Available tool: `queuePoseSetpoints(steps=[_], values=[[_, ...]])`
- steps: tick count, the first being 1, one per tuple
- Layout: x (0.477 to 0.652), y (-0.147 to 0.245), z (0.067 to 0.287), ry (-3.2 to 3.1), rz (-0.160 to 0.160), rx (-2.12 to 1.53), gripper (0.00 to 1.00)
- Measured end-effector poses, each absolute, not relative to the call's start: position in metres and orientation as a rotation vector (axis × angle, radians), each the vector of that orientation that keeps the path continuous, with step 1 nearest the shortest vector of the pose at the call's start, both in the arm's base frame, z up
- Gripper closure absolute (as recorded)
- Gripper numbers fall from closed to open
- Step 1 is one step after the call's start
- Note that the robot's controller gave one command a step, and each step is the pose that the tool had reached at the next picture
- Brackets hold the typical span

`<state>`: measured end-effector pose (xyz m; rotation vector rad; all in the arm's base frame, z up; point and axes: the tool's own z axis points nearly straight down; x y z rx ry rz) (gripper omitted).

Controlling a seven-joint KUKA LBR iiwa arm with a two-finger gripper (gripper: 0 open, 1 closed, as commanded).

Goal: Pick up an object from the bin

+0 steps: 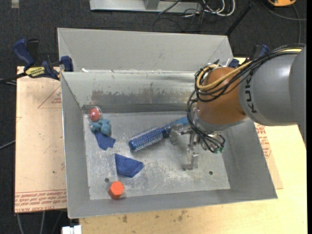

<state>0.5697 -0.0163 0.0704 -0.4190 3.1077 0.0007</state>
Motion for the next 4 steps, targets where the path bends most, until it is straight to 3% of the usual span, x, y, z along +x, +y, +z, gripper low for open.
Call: queuePoseSetpoints(steps=[1,2,3,4], values=[[0.618,0.047,0.102,3.122,0.006,-0.254,0.00],[0.624,0.034,0.113,3.133,0.002,-0.165,0.00],[0.659,0.038,0.071,3.133,0.004,-0.034,0.00],[0.660,0.038,0.073,3.130,0.004,-0.036,0.00]])
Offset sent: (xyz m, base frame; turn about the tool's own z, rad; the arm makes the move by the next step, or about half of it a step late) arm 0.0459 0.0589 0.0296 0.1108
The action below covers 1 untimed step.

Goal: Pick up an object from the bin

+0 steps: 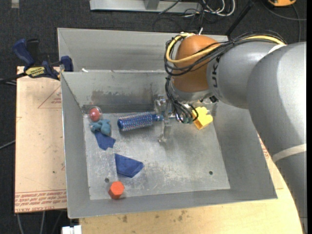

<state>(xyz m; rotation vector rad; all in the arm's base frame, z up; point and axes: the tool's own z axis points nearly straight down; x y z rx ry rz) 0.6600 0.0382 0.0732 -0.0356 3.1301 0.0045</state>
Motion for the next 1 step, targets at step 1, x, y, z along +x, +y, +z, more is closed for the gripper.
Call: queuePoseSetpoints(steps=[1], values=[[0.6613,0.0382,0.0744,3.125,0.004,-0.036,1.00]])
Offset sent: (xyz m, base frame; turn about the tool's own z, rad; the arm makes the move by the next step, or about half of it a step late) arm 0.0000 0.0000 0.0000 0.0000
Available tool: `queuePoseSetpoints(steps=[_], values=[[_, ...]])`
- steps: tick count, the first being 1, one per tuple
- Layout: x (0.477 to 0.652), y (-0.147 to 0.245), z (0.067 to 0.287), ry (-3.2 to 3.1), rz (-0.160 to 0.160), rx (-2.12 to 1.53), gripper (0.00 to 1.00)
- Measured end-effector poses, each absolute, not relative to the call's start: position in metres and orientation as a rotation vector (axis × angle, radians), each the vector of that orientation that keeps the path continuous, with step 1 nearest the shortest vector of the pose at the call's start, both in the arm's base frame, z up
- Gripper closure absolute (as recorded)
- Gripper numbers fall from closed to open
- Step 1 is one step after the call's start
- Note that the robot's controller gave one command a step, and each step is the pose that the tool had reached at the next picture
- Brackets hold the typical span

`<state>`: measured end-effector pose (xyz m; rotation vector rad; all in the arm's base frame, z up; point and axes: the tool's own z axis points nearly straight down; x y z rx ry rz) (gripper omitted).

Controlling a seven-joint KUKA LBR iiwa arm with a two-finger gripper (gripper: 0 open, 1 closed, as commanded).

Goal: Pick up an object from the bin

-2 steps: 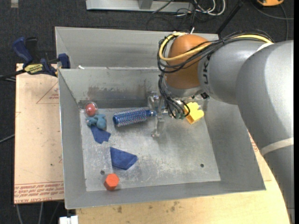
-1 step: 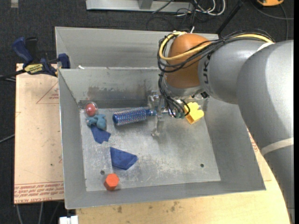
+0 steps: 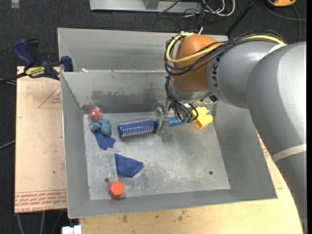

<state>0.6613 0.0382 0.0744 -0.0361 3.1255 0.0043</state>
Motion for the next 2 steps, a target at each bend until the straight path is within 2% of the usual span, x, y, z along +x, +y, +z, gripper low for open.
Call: queuePoseSetpoints(steps=[1,2], values=[[0.662,0.039,0.102,3.136,0.002,-0.039,1.00],[0.664,0.039,0.191,3.130,0.001,-0.040,1.00]])
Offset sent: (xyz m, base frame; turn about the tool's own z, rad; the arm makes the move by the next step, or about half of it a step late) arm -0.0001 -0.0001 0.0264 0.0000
